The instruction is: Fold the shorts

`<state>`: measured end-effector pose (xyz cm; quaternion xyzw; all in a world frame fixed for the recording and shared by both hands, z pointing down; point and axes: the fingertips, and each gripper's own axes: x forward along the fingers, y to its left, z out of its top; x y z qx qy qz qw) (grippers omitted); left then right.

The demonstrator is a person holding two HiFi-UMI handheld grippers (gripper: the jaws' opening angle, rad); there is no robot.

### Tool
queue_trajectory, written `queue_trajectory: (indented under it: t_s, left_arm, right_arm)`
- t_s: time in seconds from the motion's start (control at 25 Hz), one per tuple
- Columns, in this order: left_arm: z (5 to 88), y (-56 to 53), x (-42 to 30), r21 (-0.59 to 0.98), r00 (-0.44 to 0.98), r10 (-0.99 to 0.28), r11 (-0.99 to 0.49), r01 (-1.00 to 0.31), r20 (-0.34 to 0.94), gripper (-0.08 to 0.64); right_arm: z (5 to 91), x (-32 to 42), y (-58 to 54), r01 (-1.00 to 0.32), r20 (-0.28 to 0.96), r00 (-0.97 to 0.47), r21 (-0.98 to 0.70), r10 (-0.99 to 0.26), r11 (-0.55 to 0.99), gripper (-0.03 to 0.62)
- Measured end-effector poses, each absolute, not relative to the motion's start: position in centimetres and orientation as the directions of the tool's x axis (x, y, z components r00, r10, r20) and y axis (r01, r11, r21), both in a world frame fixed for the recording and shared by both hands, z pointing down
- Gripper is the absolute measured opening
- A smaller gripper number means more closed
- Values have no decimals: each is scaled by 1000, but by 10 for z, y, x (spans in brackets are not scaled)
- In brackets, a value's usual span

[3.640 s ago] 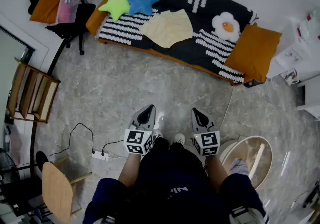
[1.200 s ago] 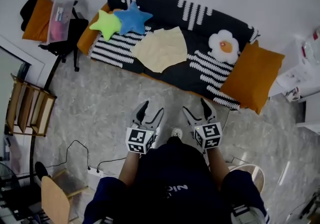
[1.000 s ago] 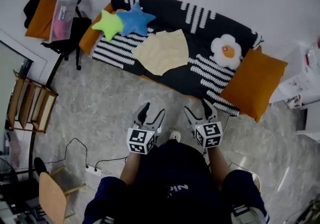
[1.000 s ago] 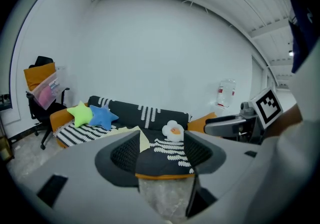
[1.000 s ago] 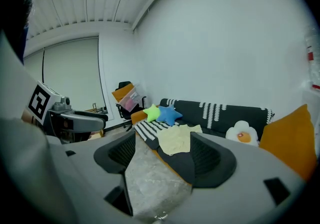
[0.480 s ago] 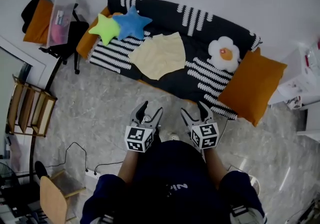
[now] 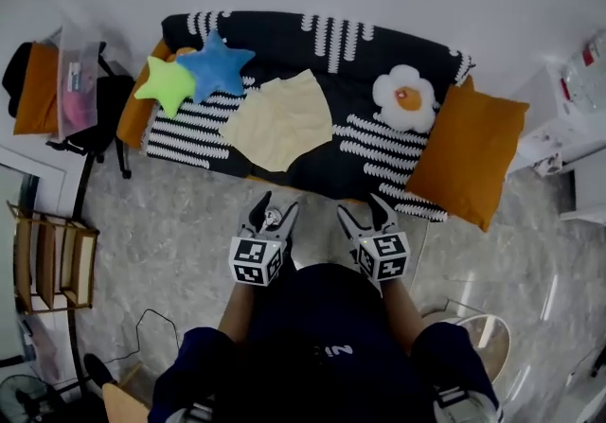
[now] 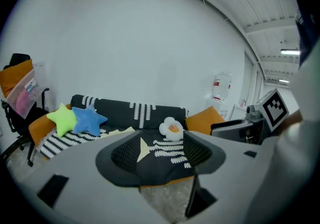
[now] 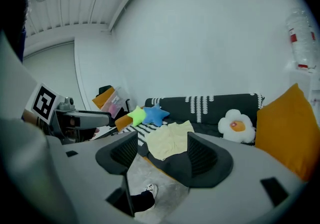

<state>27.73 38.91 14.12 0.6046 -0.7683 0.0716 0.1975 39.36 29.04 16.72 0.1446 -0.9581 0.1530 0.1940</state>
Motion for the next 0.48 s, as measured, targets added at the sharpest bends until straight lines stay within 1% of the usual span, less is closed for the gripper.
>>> queue_trajectory:
  t_s: [0.2, 0.48]
  left_arm:
    - [143, 363, 208, 135, -130, -906, 199, -971, 403, 263]
    - [139, 323, 122, 104, -3, -905, 52, -993, 425, 261]
  right_arm:
    - [167, 335, 273, -391, 431, -862, -230, -267, 891, 296]
    - [169, 259, 267, -492, 455, -818, -240, -351, 837, 290]
